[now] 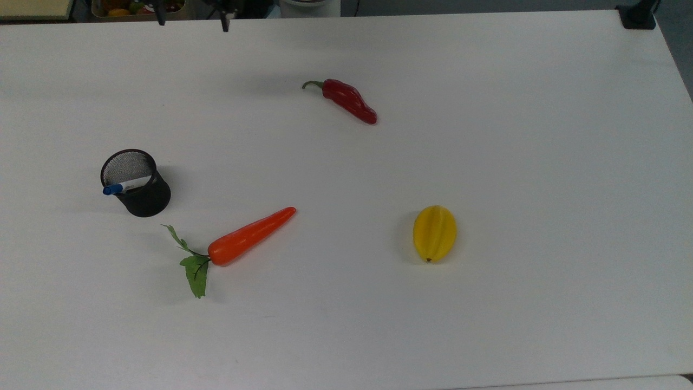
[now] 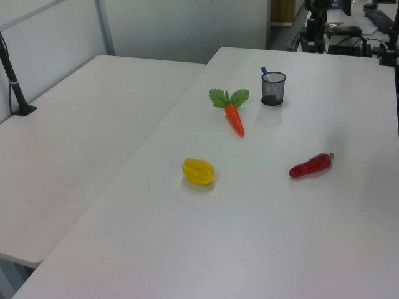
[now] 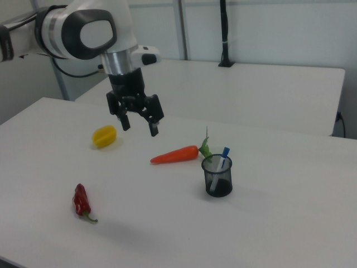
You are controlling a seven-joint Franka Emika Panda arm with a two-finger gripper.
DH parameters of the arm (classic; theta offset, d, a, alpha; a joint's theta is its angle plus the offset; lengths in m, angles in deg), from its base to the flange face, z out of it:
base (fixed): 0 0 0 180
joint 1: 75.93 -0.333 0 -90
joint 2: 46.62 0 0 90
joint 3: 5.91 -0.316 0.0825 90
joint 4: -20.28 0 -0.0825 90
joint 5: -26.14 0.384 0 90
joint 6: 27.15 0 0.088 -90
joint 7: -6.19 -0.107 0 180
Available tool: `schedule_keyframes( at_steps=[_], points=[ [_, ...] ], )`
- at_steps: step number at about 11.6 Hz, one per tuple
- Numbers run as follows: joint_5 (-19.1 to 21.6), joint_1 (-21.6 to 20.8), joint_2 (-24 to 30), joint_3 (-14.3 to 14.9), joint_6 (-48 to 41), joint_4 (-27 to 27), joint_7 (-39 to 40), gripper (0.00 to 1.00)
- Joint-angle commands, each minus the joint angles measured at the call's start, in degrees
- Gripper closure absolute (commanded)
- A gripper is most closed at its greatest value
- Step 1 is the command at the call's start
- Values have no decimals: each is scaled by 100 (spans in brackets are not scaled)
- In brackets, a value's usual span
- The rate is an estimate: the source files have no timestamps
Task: Take marker pen
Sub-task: 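Move the gripper over the black mesh pen cup and lower it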
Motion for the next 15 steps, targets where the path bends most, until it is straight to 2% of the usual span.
schedule_keyframes(
  at_steps=[1, 5, 7, 11, 13, 14, 15],
  points=[
    [67, 457, -554, 5, 280, -531, 174, 0],
    [67, 818, -1108, 5, 1623, -550, 43, 0],
    [58, 871, -1407, 5, 2405, -550, -543, 0],
    [32, 933, -1987, 14, 3785, -541, -1240, 0],
    [14, 933, -2234, 14, 4208, -541, -1241, 6],
    [-12, 933, -2331, 14, 4384, -524, -1241, 15],
    [-12, 924, -2401, 14, 4543, -515, -1241, 19]
  ],
)
